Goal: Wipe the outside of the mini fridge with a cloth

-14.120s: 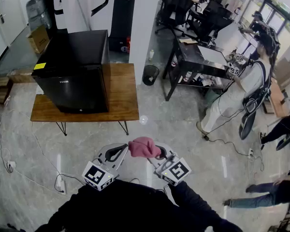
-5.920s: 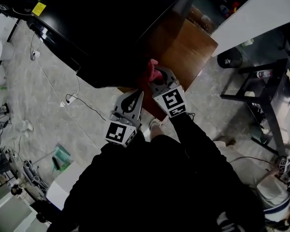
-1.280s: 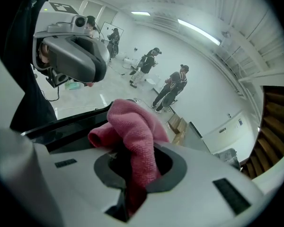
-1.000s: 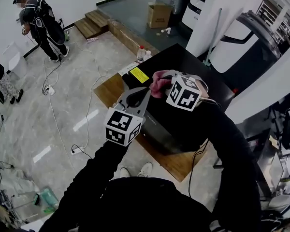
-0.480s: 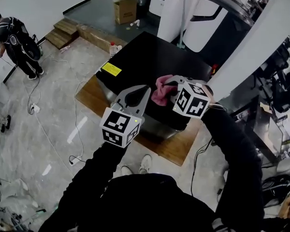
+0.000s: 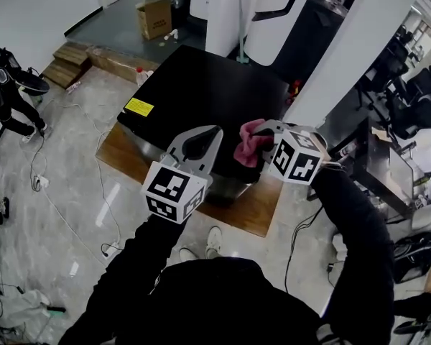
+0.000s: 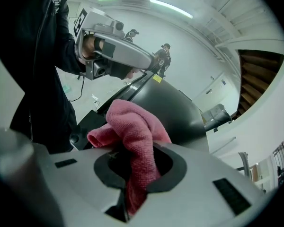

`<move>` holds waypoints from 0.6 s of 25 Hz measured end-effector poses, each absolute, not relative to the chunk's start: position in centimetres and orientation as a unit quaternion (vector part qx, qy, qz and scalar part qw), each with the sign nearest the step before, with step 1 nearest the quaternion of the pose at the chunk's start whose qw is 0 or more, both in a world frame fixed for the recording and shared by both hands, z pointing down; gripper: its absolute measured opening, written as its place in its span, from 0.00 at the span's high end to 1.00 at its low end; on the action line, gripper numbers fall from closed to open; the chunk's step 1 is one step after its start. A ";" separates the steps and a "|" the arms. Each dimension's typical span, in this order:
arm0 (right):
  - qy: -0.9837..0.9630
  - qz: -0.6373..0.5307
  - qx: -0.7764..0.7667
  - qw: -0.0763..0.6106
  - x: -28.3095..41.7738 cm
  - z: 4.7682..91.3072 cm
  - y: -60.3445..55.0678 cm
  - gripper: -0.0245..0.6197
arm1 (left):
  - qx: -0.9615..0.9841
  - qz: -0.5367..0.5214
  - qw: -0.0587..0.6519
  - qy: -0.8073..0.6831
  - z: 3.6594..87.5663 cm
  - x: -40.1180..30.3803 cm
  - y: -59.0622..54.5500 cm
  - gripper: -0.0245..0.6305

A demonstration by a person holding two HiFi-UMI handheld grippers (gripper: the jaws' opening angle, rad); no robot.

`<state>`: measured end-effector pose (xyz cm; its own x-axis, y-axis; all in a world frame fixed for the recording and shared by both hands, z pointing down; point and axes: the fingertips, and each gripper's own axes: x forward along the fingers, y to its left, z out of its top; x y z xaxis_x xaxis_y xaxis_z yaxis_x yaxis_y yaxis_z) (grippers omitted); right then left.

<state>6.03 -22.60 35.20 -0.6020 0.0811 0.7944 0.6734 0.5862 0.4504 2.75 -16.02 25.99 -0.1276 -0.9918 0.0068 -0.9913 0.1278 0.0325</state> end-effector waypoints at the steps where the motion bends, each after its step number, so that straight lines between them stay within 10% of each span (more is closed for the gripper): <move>1: -0.803 -0.393 -0.231 0.384 6.5 35.3 -22.8 0.88 | 0.663 -0.010 0.011 -0.749 25.8 3.1 -16.2 0.95; 15: -0.814 -0.423 -0.190 0.351 2.5 29.8 -26.5 0.87 | 0.644 0.003 -0.028 -0.765 21.8 -0.9 -17.1 0.95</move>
